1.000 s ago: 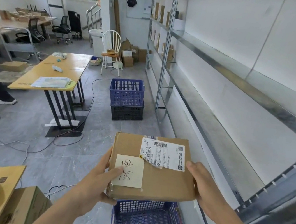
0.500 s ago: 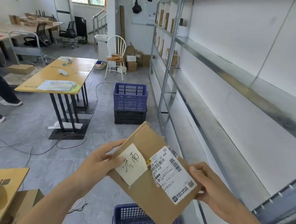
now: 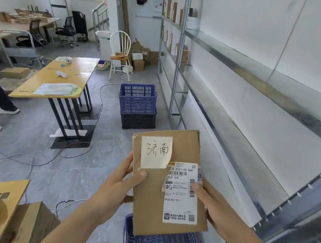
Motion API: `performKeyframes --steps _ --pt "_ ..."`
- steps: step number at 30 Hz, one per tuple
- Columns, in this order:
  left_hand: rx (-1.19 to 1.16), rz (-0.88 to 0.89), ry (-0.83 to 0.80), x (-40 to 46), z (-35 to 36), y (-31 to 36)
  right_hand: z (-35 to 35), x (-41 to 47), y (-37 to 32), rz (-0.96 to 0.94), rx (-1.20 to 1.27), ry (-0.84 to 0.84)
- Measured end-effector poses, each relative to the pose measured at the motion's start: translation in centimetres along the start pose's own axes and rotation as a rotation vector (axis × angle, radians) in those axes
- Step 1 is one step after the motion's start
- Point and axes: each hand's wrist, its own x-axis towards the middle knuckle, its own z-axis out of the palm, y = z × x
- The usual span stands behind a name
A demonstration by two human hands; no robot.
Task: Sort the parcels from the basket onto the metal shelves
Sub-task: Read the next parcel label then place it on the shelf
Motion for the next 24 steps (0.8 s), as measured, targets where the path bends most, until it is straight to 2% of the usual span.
performKeyframes --steps 11,18,24 --pt "0.079 -0.037 0.038 0.6 2.0 -0.1 -1.4 -0.2 1.9 -0.016 0.064 0.064" --pt "0.052 -0.021 0.021 2.5 7.0 -0.3 -6.5 -1.7 2.2 -0.048 0.02 0.118" --pt "0.071 -0.005 -0.052 4.4 12.2 0.5 -10.5 -4.4 2.3 -0.087 0.065 0.232"
